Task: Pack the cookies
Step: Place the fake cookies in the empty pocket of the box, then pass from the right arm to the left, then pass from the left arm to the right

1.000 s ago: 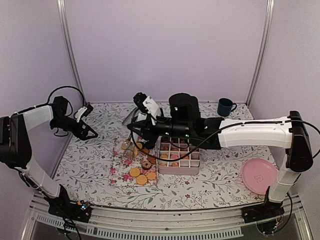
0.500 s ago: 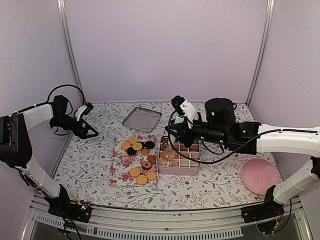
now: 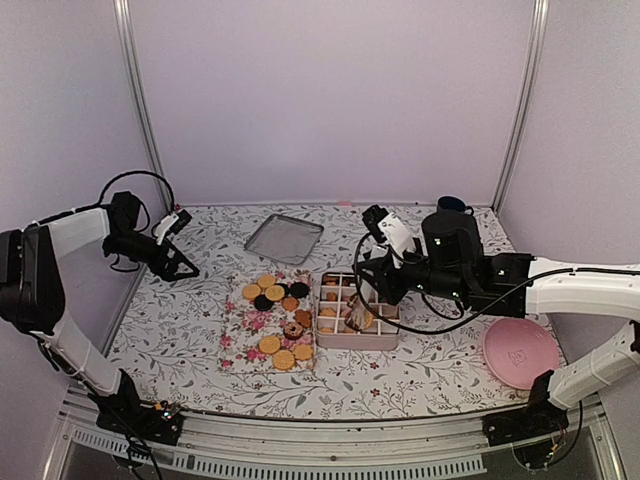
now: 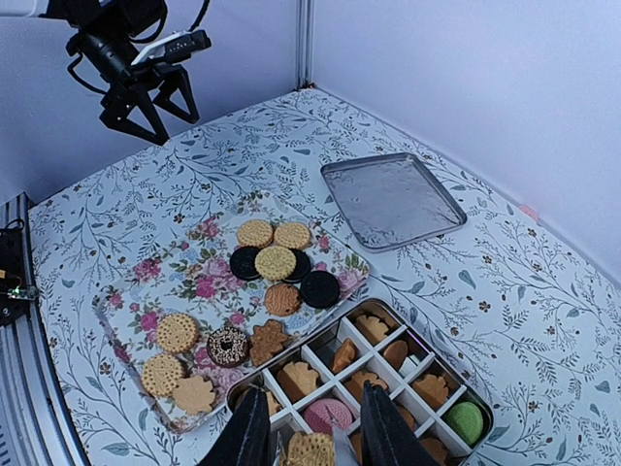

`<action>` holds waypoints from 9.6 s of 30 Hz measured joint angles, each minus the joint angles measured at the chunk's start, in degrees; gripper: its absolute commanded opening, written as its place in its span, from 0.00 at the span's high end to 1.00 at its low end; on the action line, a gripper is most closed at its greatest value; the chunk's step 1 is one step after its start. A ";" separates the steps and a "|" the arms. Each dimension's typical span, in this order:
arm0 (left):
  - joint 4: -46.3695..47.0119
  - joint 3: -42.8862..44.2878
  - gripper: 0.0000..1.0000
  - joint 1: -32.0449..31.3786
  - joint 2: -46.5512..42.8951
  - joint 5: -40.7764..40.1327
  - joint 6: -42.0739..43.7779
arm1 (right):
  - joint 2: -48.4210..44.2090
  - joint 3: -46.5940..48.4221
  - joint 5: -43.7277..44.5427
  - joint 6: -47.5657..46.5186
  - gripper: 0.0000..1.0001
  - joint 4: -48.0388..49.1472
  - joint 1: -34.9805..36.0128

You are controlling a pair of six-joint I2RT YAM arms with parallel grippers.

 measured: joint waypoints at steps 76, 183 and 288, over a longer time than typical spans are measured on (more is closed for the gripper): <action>-0.44 0.79 0.01 -0.55 0.61 -1.25 -0.70 | -4.63 -5.73 -20.92 4.87 0.67 5.81 -14.97; -20.22 2.78 0.39 -22.77 6.97 25.27 18.93 | 34.64 27.47 -41.27 21.00 0.68 31.95 -6.69; -16.59 8.76 1.00 -29.99 4.50 5.90 12.07 | 43.43 32.33 -63.73 25.09 0.50 30.03 -11.91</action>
